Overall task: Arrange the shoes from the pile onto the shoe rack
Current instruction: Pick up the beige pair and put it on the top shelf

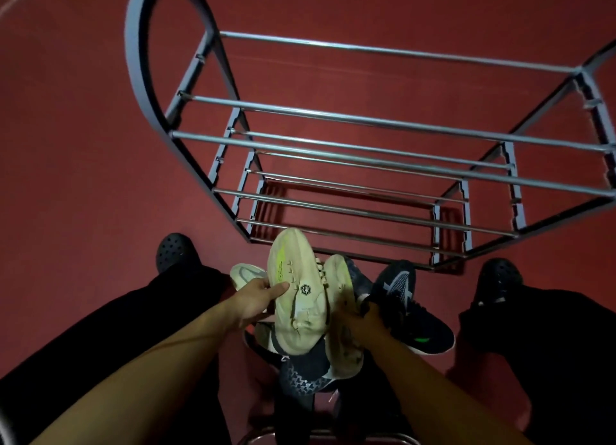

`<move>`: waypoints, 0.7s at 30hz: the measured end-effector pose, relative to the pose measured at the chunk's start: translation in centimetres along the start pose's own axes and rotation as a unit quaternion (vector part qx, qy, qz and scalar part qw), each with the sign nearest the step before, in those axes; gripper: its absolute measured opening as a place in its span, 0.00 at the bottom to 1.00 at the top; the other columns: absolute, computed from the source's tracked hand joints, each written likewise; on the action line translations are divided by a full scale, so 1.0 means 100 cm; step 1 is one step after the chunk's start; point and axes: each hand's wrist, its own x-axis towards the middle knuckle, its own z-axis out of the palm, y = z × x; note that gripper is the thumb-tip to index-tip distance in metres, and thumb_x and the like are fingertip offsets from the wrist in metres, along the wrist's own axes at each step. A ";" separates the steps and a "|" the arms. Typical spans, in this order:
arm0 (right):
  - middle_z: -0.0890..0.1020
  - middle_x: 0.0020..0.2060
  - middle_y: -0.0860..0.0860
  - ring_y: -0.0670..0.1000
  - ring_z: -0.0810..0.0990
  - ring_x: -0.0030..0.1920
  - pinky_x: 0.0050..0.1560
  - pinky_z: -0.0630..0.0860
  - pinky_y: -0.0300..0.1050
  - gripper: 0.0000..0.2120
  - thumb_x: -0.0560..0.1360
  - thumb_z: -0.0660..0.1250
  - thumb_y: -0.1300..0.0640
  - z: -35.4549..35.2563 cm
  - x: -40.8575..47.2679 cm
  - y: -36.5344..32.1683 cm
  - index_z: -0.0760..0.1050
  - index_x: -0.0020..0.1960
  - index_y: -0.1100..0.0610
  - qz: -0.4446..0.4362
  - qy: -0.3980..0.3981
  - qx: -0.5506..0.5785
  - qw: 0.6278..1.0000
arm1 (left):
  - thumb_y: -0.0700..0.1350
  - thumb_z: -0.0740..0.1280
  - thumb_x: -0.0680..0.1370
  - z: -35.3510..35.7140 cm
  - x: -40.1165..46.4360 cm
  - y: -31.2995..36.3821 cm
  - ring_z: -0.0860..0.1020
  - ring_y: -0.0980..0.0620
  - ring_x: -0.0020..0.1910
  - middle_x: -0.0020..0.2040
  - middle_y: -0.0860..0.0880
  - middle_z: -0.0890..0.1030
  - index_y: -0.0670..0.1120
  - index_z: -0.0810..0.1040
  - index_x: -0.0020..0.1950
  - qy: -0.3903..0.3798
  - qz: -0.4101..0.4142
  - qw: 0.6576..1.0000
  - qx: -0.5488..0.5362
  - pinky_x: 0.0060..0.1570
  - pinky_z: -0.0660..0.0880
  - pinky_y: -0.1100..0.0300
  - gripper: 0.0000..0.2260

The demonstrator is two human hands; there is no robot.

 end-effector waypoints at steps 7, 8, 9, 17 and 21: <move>0.83 0.49 0.60 0.58 0.82 0.48 0.50 0.79 0.49 0.25 0.71 0.72 0.42 -0.006 0.022 0.018 0.79 0.55 0.62 0.040 -0.025 -0.126 0.991 | 0.48 0.62 0.84 -0.008 0.014 -0.002 0.85 0.57 0.35 0.49 0.45 0.84 0.38 0.78 0.61 -0.025 -0.001 0.999 0.032 0.28 0.77 0.65 0.15; 0.84 0.48 0.60 0.58 0.82 0.47 0.52 0.80 0.51 0.24 0.70 0.71 0.41 -0.008 0.020 0.019 0.80 0.53 0.61 0.039 -0.039 -0.116 0.992 | 0.48 0.62 0.84 -0.008 0.015 -0.003 0.84 0.56 0.36 0.50 0.44 0.84 0.38 0.78 0.61 -0.025 -0.003 0.999 0.040 0.27 0.77 0.64 0.15; 0.84 0.47 0.59 0.58 0.83 0.46 0.53 0.80 0.53 0.24 0.70 0.70 0.40 -0.009 0.016 0.018 0.80 0.51 0.60 0.038 -0.054 -0.087 0.994 | 0.49 0.62 0.84 -0.009 0.017 -0.005 0.85 0.54 0.38 0.52 0.41 0.84 0.38 0.78 0.61 -0.023 -0.002 0.999 0.047 0.26 0.78 0.62 0.16; 0.81 0.48 0.54 0.52 0.80 0.48 0.41 0.76 0.41 0.17 0.82 0.56 0.43 -0.021 -0.021 -0.006 0.75 0.57 0.55 -0.060 -0.044 -0.052 0.996 | 0.58 0.61 0.82 -0.012 0.001 0.002 0.84 0.43 0.49 0.51 0.38 0.85 0.42 0.80 0.61 -0.047 0.037 0.990 0.129 0.53 0.80 0.51 0.20; 0.80 0.36 0.52 0.51 0.77 0.38 0.40 0.70 0.44 0.20 0.80 0.59 0.43 -0.046 -0.045 -0.029 0.77 0.42 0.57 -0.150 -0.021 -0.152 0.977 | 0.56 0.59 0.84 -0.011 -0.030 0.031 0.85 0.53 0.41 0.42 0.50 0.87 0.44 0.82 0.55 -0.022 0.063 0.982 0.177 0.44 0.82 0.59 0.18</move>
